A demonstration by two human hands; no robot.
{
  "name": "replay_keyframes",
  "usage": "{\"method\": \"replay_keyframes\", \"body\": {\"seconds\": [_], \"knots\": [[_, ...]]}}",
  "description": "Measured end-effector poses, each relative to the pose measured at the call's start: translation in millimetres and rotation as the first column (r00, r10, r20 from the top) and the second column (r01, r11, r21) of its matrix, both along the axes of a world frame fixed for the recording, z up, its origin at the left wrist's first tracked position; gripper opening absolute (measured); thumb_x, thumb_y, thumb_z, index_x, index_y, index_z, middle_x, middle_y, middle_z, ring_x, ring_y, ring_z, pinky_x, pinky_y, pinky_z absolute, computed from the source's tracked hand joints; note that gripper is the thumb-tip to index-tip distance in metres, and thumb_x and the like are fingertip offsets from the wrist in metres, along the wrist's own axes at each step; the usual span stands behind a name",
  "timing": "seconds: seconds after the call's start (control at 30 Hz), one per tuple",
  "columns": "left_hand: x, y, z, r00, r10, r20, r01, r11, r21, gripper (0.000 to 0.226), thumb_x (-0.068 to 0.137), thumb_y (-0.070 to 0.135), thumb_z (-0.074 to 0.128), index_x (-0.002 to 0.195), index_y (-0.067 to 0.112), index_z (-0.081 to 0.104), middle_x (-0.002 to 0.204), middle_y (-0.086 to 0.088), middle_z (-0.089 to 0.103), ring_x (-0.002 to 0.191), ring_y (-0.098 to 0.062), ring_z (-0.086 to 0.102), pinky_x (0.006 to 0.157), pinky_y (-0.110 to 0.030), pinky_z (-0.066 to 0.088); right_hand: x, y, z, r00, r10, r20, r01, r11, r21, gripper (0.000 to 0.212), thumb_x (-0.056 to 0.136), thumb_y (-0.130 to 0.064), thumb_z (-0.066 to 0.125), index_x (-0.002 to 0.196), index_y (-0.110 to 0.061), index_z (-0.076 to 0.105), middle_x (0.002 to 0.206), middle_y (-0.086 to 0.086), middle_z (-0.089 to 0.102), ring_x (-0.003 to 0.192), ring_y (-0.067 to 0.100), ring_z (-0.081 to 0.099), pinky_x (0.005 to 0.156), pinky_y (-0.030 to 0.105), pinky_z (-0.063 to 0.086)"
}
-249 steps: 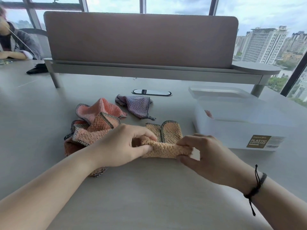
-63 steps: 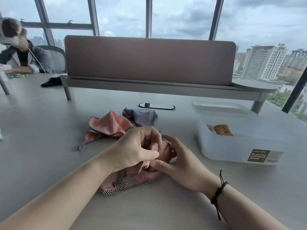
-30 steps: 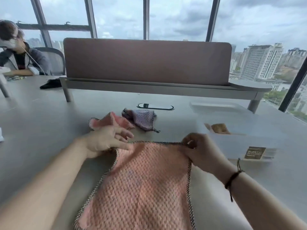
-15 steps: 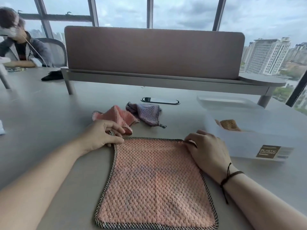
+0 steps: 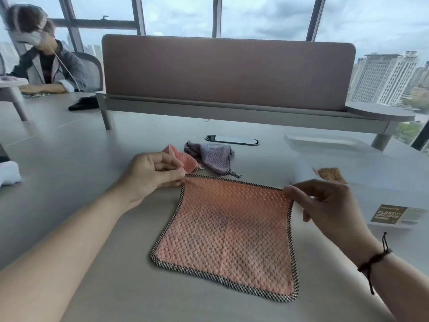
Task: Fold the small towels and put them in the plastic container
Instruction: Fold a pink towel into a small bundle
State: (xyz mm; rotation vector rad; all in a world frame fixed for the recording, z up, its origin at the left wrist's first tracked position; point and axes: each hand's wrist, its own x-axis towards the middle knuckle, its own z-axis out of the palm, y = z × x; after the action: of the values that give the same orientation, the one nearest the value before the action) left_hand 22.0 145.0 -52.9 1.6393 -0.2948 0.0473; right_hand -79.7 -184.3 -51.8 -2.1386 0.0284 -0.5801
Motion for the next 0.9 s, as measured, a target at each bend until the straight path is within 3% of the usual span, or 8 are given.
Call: {"method": "replay_keyframes", "body": {"seconds": [0.1, 0.27, 0.47, 0.57, 0.7, 0.83, 0.9], "knots": [[-2.7, -0.8, 1.5, 1.000, -0.015, -0.006, 0.016, 0.997, 0.077, 0.011, 0.079, -0.002, 0.074, 0.078, 0.009, 0.077, 0.074, -0.014, 0.075, 0.063, -0.019, 0.070, 0.060, -0.028, 0.063, 1.1, -2.2, 1.9, 0.996, 0.006, -0.094, -0.012, 0.998, -0.060, 0.030, 0.082, -0.037, 0.075, 0.056, -0.023, 0.072, 0.042, 0.002, 0.060, 0.033, 0.004, 0.044, 0.039, 0.011, 0.030], [-3.1, 0.1, -1.8, 0.998, -0.057, -0.021, 0.061, 0.949, 0.309, 0.020, 0.074, -0.004, 0.080, 0.090, 0.004, 0.072, 0.068, -0.010, 0.074, 0.054, -0.019, 0.067, 0.049, -0.025, 0.057, -0.6, 1.7, -2.0, 0.952, 0.114, -0.284, -0.155, 0.980, -0.125, 0.023, 0.076, -0.028, 0.083, 0.058, -0.018, 0.071, 0.053, -0.002, 0.070, 0.037, 0.006, 0.049, 0.040, 0.017, 0.037], [-2.6, 1.0, -7.1, 0.994, -0.100, -0.047, 0.110, 0.866, 0.488, 0.027, 0.064, 0.012, 0.089, 0.087, 0.016, 0.075, 0.069, -0.006, 0.073, 0.052, -0.015, 0.062, 0.045, -0.024, 0.049, 0.5, -1.7, -5.5, 0.941, 0.139, -0.308, -0.222, 0.941, -0.255, 0.025, 0.074, -0.025, 0.084, 0.056, -0.017, 0.068, 0.051, -0.003, 0.067, 0.040, 0.001, 0.046, 0.044, 0.016, 0.035], [-2.0, -1.7, -9.1, 0.996, -0.087, -0.024, 0.087, 0.858, 0.506, 0.025, 0.065, 0.016, 0.089, 0.085, 0.018, 0.075, 0.067, -0.003, 0.073, 0.051, -0.015, 0.062, 0.044, -0.023, 0.048, 1.5, -3.0, -7.0, 0.949, 0.132, -0.285, -0.210, 0.942, -0.262, 0.025, 0.075, -0.026, 0.083, 0.057, -0.018, 0.068, 0.051, -0.004, 0.066, 0.040, 0.001, 0.046, 0.044, 0.014, 0.034], [0.7, -4.4, -11.1, 0.996, -0.060, 0.065, 0.020, 0.871, 0.492, 0.020, 0.071, 0.009, 0.088, 0.084, 0.016, 0.075, 0.064, 0.005, 0.069, 0.053, -0.006, 0.059, 0.050, -0.021, 0.049, 3.8, -4.8, -9.4, 0.965, 0.101, -0.240, -0.161, 0.956, -0.246, 0.026, 0.072, -0.028, 0.085, 0.056, -0.019, 0.067, 0.047, -0.008, 0.061, 0.039, 0.001, 0.045, 0.043, 0.013, 0.033], [2.5, -6.1, -19.6, 0.974, -0.081, 0.211, -0.073, 0.771, 0.633, 0.019, 0.069, 0.018, 0.090, 0.078, 0.027, 0.077, 0.072, 0.022, 0.070, 0.060, 0.003, 0.058, 0.061, -0.010, 0.044, 5.7, -6.0, -14.0, 0.956, 0.098, -0.276, -0.194, 0.919, -0.344, 0.026, 0.071, -0.036, 0.083, 0.057, -0.022, 0.067, 0.051, -0.006, 0.062, 0.044, 0.001, 0.048, 0.045, 0.016, 0.036], [3.3, -7.2, -22.6, 0.945, -0.101, 0.310, -0.138, 0.737, 0.661, 0.019, 0.073, 0.022, 0.087, 0.084, 0.034, 0.076, 0.085, 0.026, 0.069, 0.076, 0.006, 0.061, 0.073, -0.010, 0.044, 5.0, -5.2, -13.3, 0.962, 0.067, -0.266, -0.167, 0.912, -0.375, 0.025, 0.072, -0.036, 0.082, 0.057, -0.023, 0.066, 0.047, -0.008, 0.056, 0.043, 0.003, 0.046, 0.044, 0.017, 0.033]]}}
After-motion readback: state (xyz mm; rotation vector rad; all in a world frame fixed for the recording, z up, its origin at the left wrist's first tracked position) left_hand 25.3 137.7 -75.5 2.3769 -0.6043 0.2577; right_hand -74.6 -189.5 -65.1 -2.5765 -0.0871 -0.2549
